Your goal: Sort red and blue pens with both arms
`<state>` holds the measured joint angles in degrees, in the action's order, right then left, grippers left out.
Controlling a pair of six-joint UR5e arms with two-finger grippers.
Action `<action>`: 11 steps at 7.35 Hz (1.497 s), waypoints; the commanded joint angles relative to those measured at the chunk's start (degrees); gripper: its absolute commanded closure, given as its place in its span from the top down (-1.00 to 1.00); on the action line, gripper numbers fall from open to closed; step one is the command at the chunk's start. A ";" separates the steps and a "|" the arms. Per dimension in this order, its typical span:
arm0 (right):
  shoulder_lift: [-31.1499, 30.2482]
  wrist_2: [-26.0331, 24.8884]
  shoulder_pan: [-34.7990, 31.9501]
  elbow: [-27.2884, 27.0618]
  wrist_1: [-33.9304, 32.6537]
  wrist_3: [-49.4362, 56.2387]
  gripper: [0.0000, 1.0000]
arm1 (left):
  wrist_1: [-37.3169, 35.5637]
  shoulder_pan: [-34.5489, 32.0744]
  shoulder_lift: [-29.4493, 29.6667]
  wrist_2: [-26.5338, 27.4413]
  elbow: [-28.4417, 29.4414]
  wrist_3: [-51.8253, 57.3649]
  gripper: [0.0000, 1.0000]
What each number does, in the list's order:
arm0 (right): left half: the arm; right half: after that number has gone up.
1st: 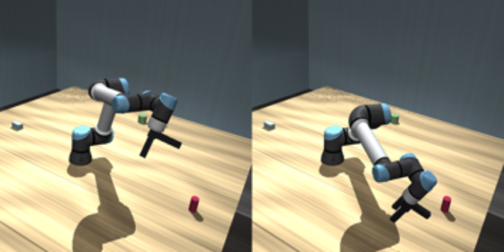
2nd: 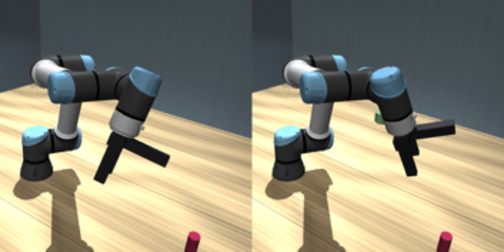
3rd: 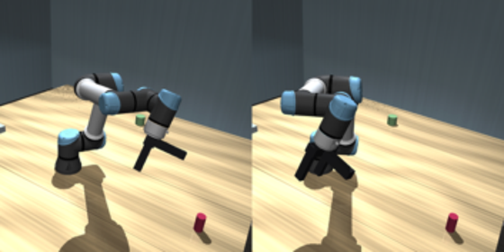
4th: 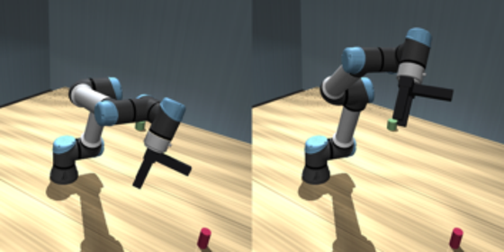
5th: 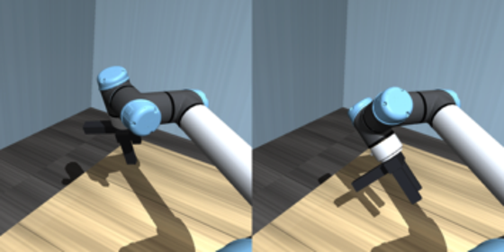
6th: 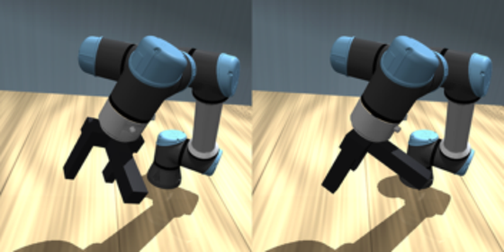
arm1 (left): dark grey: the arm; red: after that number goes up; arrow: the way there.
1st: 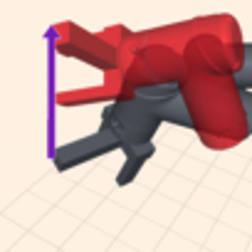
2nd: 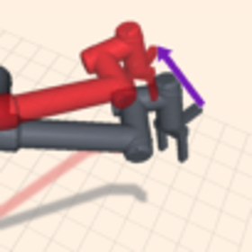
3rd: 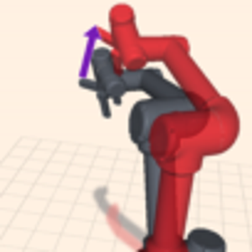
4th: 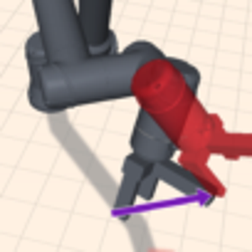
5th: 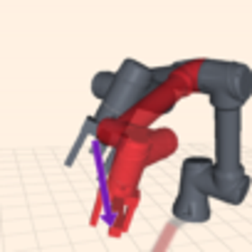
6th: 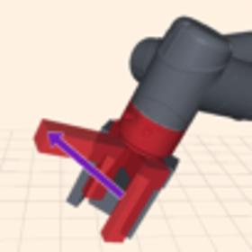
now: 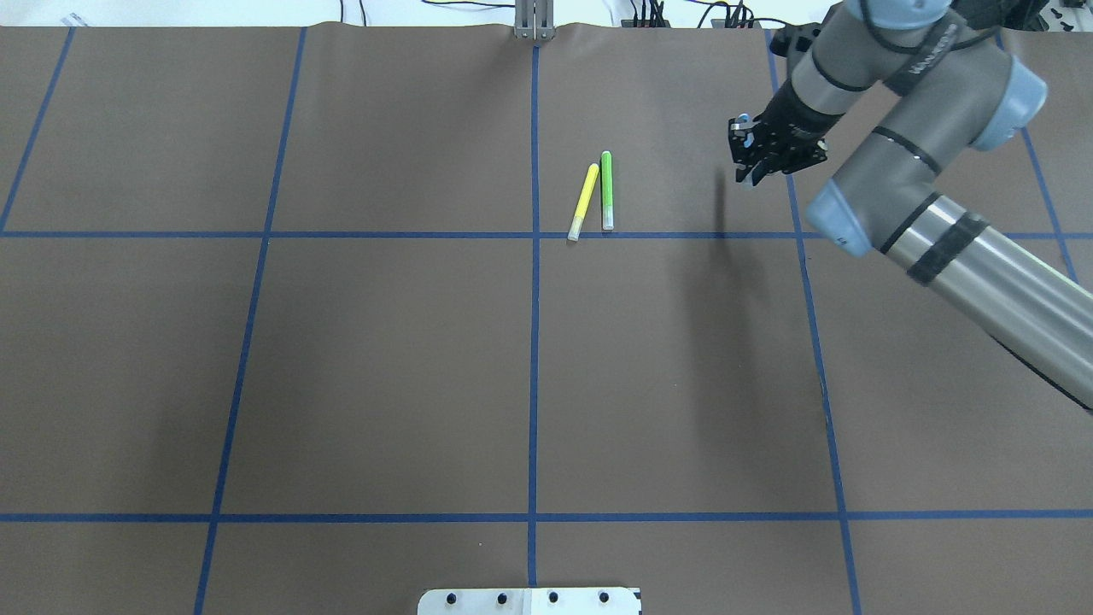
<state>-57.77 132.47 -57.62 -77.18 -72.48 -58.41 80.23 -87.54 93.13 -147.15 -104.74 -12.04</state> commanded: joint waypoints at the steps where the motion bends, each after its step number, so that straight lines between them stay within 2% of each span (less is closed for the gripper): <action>1: -8.46 7.69 -7.74 -1.83 0.15 3.11 -1.00 | 0.19 0.35 0.13 -0.07 0.06 0.00 1.00; 3: -16.54 8.85 -14.68 -1.40 0.06 17.73 -1.00 | 1.24 2.11 0.82 -0.07 0.32 0.00 1.00; 6: -26.75 10.79 -23.21 -2.36 0.15 28.04 -1.00 | 2.81 3.51 1.18 0.02 0.32 -2.54 1.00; 7: -29.82 9.66 -25.07 -2.10 0.06 36.53 -1.00 | 3.26 3.95 1.18 0.02 0.32 -3.42 1.00; 8: -33.25 5.21 -26.31 -2.27 -0.11 44.10 -1.00 | 3.27 4.22 1.18 0.02 0.32 -3.52 1.00; 11: -41.61 -2.89 -29.20 -2.10 -2.29 60.55 -1.00 | 3.27 4.22 1.09 0.02 0.32 -3.78 1.00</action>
<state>-96.13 133.14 -85.24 -79.41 -73.21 -5.53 83.51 -83.35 94.23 -147.13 -104.42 -15.67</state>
